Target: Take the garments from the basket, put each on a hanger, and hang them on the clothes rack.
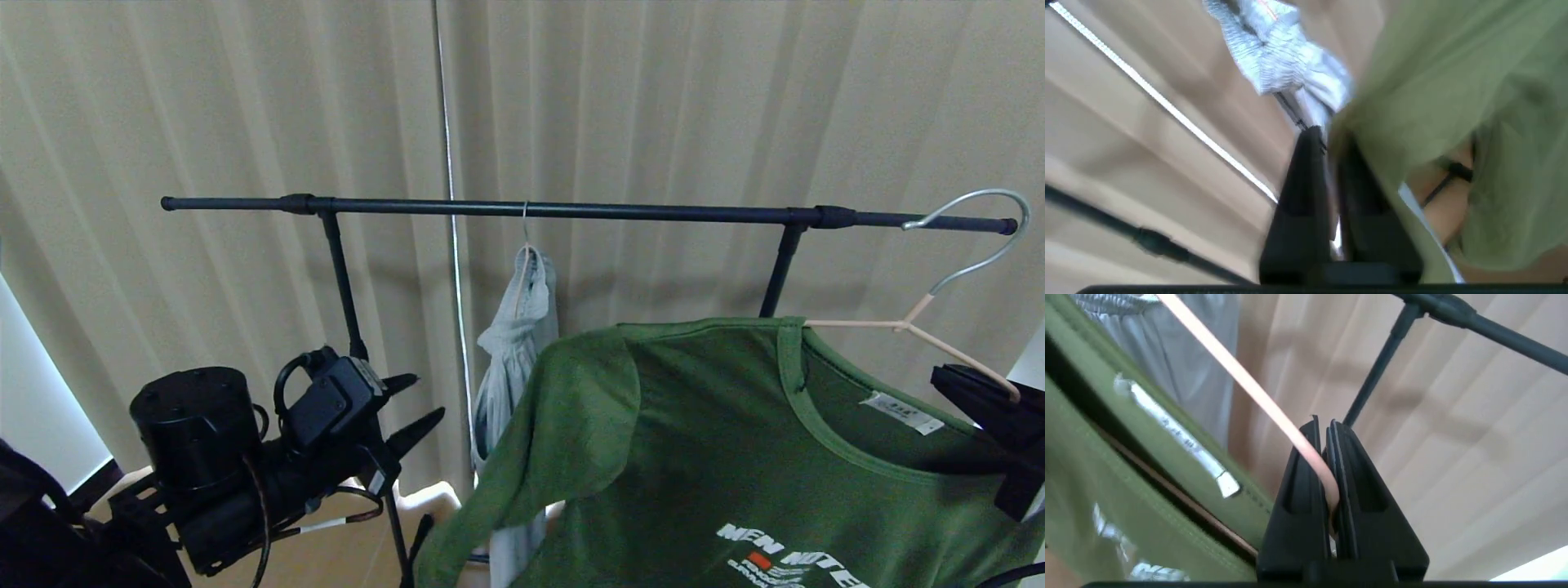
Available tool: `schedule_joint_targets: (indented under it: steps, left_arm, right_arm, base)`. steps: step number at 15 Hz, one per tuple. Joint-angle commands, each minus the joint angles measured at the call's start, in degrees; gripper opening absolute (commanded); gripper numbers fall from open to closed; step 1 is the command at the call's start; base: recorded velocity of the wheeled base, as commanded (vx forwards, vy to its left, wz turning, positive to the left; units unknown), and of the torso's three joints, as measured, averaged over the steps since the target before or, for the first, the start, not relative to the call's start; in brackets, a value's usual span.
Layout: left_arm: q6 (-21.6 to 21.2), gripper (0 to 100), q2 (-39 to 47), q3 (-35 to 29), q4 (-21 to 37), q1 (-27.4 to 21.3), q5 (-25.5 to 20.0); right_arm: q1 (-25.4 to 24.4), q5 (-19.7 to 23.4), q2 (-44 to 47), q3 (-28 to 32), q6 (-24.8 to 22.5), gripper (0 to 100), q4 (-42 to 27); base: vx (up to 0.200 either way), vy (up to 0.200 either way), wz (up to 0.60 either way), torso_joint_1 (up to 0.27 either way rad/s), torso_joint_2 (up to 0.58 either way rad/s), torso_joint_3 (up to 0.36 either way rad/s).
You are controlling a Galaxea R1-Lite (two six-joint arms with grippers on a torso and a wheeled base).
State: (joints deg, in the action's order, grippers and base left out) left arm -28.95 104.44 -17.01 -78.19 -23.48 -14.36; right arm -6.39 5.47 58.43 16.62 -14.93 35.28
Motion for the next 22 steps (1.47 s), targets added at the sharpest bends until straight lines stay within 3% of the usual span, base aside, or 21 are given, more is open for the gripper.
schedule_joint_targets:
  steps: [1, 4, 7, 9, 11, 12, 14, 17, 22]
  left_arm:
    - [0.04, 100, -0.73, 0.48, -0.21, -0.08, -0.14]
    - [0.56, 100, -6.35, 3.12, -3.37, 1.24, -0.23]
    - [1.79, 100, -13.82, 5.05, -3.02, 8.54, -0.32]
    - [6.8, 100, -17.6, 5.23, -2.93, 14.87, -0.23]
    - [13.04, 100, -20.76, 6.81, -1.61, 16.36, 0.56]
    - [14.01, 100, -22.0, 7.87, -0.21, 17.33, 1.26]
    - [14.27, 100, -24.98, 13.05, 2.87, 21.28, 1.44]
    - [15.51, 100, -25.34, 15.16, 2.6, 24.53, 1.09]
    - [13.31, 100, -25.69, 15.42, 2.43, 23.48, 0.39]
  right_arm:
    - [-0.03, -0.02, 0.11, 0.0, -0.01, 0, -0.04]
    - [2.87, -1.17, -0.95, -0.27, -0.18, 0, -0.12]
    - [11.84, -1.96, -4.03, -0.09, -0.62, 0, -1.88]
    - [20.01, -1.96, -4.38, 4.04, -4.67, 0, -8.39]
    - [21.07, -2.13, -5.26, 4.74, -7.65, 0, -13.39]
    - [21.07, -3.36, -5.96, 4.57, -8.36, 0, -15.68]
    - [21.07, -9.96, -7.8, 4.57, -12.4, 0, -21.39]
    - [20.89, -10.92, -6.13, 6.24, -13.72, 0, -22.01]
    - [20.8, -15.58, 3.45, 13.44, -13.54, 0, -21.57]
  base:
    - [0.0, 0.0, 0.0, 0.0, 0.0, 0.0]
    - [0.0, 0.0, 0.0, 0.0, 0.0, 0.0]
    - [0.0, 0.0, 0.0, 0.0, 0.0, 0.0]
    - [0.0, 0.0, 0.0, 0.0, 0.0, 0.0]
    - [0.0, 0.0, 0.0, 0.0, 0.0, 0.0]
    - [0.0, 0.0, 0.0, 0.0, 0.0, 0.0]
    - [0.0, 0.0, 0.0, 0.0, 0.0, 0.0]
    - [0.0, 0.0, 0.0, 0.0, 0.0, 0.0]
    - [0.0, 0.0, 0.0, 0.0, 0.0, 0.0]
